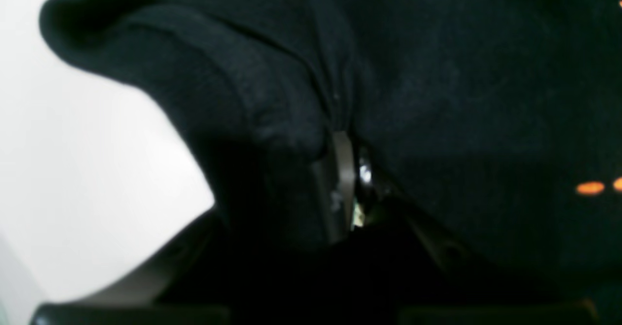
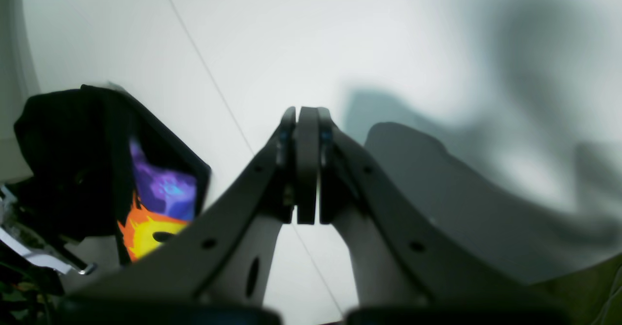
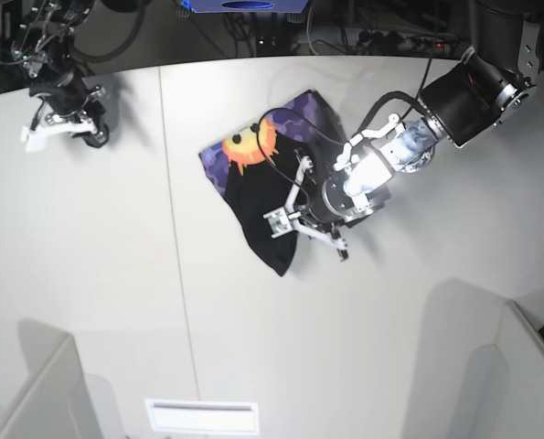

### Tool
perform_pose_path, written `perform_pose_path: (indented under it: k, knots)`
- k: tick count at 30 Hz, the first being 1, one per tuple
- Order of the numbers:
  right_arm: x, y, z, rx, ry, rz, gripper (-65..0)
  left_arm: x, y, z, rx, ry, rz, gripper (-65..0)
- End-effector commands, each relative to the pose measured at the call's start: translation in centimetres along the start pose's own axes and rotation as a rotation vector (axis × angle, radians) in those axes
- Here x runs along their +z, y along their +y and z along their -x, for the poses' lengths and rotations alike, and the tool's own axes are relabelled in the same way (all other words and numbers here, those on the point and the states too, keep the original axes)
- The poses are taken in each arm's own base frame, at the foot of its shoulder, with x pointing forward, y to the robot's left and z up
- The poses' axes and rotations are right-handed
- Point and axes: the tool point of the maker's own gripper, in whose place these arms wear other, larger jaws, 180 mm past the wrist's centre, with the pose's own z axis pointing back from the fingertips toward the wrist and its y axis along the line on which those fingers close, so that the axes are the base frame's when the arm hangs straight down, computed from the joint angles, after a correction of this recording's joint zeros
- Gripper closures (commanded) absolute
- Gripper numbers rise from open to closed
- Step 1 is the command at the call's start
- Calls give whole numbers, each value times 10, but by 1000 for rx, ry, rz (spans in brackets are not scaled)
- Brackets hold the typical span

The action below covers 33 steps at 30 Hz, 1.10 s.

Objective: Fold the T-shirt properly
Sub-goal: 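Drag the folded shirt with the left gripper to square it on the table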

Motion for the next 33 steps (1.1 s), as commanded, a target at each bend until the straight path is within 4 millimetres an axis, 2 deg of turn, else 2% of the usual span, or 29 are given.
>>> perform_pose_path:
  k: [1,8,13,16,20,24,29,33]
  knots:
    - [2,8,-3,-3,-23,-25,0,0,-3,-10,-52,-8,11,0]
    - [11,21,-4,13,-48,-47,0,-12,-20,-46,-333,-44,3,0]
    - [12,20,-3,11,-46,-45,0,-27,-27,-43,-359,-26,28,0]
    - [13,18,0,9,-41,-39,0,-30,-29,-38,-356,-15,35,0]
    - [12,17,0,6,-39,-36,0,-30,-32,-46,-354,-30,38,0]
    - [12,18,0,7,-39,-40,0,-30,-31,-46,-354,-27,38,0]
    - [12,18,0,7,-38,-39,0,-29,-26,-48,-357,-30,26,0]
    - [11,19,1,10,-35,-43,0,-26,-14,-58,-371,-43,0,0]
